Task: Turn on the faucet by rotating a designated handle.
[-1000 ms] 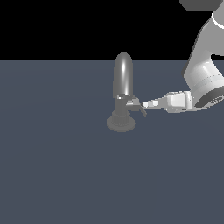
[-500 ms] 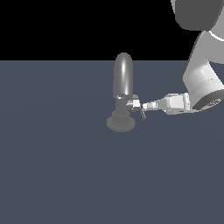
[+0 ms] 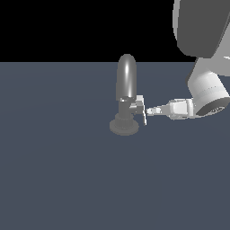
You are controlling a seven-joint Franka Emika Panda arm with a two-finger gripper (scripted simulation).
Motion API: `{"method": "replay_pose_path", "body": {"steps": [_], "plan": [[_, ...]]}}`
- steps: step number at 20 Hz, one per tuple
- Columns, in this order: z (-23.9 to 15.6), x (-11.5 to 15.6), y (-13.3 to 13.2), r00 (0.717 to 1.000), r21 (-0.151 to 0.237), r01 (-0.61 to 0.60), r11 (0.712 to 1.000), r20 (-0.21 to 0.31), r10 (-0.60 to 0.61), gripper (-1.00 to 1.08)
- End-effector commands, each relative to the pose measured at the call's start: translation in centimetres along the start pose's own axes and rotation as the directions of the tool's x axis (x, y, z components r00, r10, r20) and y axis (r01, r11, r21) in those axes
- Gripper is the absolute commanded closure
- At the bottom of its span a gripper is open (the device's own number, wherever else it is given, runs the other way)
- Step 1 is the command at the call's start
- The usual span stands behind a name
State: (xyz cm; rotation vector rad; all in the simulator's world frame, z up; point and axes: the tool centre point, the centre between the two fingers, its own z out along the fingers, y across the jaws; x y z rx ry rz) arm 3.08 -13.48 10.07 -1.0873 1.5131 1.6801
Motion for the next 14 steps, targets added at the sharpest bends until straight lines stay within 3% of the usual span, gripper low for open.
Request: {"method": "replay_pose_path", "body": {"steps": [1, 14], "plan": [[0.7, 3.1, -1.8, 0.999, 0.018, -0.039, 0.999, 0.002, 0.039, 1.08], [0.7, 5.2, -3.6, 0.998, 0.02, -0.062, 0.998, 0.008, 0.061, 1.08]]}}
